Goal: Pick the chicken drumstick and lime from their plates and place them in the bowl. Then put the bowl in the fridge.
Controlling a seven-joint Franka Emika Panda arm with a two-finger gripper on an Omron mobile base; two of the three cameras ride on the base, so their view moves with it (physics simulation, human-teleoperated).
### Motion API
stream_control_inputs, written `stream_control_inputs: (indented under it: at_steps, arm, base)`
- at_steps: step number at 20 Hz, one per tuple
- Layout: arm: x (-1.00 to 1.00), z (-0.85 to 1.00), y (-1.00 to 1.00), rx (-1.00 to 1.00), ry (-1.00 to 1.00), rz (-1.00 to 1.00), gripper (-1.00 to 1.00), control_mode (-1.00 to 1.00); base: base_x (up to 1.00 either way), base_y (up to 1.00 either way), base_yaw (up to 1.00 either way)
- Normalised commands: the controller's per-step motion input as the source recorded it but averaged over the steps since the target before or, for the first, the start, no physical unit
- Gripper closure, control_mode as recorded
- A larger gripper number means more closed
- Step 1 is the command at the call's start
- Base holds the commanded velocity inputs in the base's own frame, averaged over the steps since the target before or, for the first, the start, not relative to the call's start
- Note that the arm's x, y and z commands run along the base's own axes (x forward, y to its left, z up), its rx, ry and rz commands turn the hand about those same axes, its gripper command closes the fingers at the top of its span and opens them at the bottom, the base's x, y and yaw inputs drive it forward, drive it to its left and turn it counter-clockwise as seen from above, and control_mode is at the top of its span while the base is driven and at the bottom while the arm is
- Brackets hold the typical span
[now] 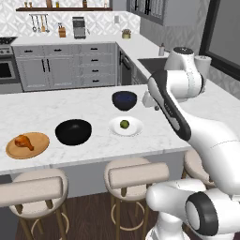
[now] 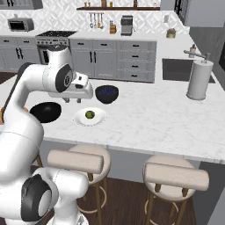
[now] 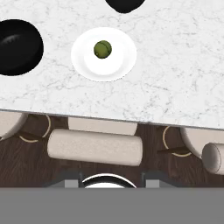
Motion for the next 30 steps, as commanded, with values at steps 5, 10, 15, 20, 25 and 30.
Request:
stream_control_inputs:
  at_steps: [5,10,15,20,25,30]
  arm:
    - [-0.40,-0.01,0.03,0.00,-0.03,0.02,-1.00,-1.00]
    - [0.11,-0.39,0.13,0.00,0.00,0.03,-1.00,-1.00]
    - [0.76,-0.34,0.00,0.00,0.01,0.02,-1.00,-1.00]
    - [0.68,-0.34,0.17,0.00,0.06,0.00,-1.00,-1.00]
    - [0.65,-0.31,0.16,0.00,0.13,0.00,-1.00,-1.00]
    - [0.61,-0.33,0.06,0.00,0.16,0.00,-1.00,-1.00]
  base:
    - [0.00,0.00,0.00]
    - [0.00,0.00,0.00]
    - [0.00,0.00,0.00]
    - [0.00,0.00,0.00]
    - [0.00,0.00,0.00]
    - [0.00,0.00,0.00]
